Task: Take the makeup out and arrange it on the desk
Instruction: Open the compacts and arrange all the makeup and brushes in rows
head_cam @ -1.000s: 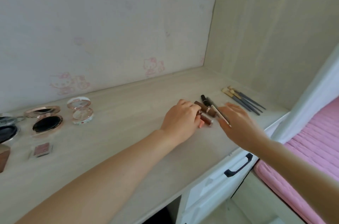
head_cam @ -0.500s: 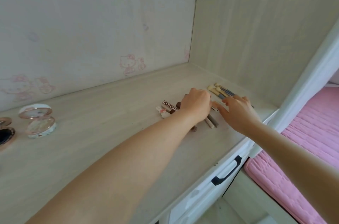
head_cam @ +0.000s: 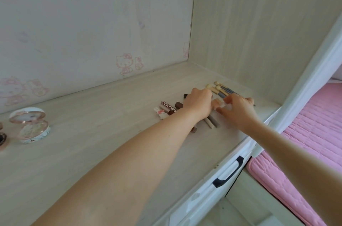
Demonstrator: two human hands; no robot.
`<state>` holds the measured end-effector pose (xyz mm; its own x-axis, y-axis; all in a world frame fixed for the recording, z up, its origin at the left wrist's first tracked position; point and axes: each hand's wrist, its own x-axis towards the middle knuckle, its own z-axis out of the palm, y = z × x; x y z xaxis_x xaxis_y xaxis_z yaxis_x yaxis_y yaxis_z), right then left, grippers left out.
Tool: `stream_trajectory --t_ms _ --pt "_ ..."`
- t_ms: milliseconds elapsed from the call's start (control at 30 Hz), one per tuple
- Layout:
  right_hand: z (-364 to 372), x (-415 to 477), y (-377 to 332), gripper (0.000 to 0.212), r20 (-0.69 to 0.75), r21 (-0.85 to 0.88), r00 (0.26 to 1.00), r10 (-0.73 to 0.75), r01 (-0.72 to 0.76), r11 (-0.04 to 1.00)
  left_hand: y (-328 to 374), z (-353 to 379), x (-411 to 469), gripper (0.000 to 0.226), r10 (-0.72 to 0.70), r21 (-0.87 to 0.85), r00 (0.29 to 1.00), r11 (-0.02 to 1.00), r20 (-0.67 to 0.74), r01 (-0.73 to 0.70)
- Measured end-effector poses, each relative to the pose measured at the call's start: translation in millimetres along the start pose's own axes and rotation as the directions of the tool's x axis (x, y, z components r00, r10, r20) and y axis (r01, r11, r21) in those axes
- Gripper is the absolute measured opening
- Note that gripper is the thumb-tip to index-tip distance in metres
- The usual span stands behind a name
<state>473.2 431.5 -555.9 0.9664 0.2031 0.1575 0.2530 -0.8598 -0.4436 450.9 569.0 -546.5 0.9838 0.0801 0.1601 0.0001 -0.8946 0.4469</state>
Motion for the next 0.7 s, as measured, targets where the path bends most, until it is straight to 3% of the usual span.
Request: stream_trajectory --t_ms 233,433,700 --pt "-6.3 -9.9 0.7 0.030 -0.148 0.231 0.988 -0.040 0.074 0.970 3.2 0.6 -8.2 0.015 -0.048 -0.211 0.996 0.977 -0.079 0.030" --pt "-16.3 -19.9 -7.4 0.022 -0.179 0.285 0.982 -0.059 0.109 0.952 6.3 -18.0 -30.8 0.011 -0.038 -0.368 0.988 0.930 -0.151 -0.021" --pt "-22.0 -53.2 -36.7 0.017 -0.213 0.348 0.964 -0.160 0.227 0.910 -0.2 -51.0 -84.3 0.019 -0.170 -0.584 0.979 0.809 -0.115 0.072"
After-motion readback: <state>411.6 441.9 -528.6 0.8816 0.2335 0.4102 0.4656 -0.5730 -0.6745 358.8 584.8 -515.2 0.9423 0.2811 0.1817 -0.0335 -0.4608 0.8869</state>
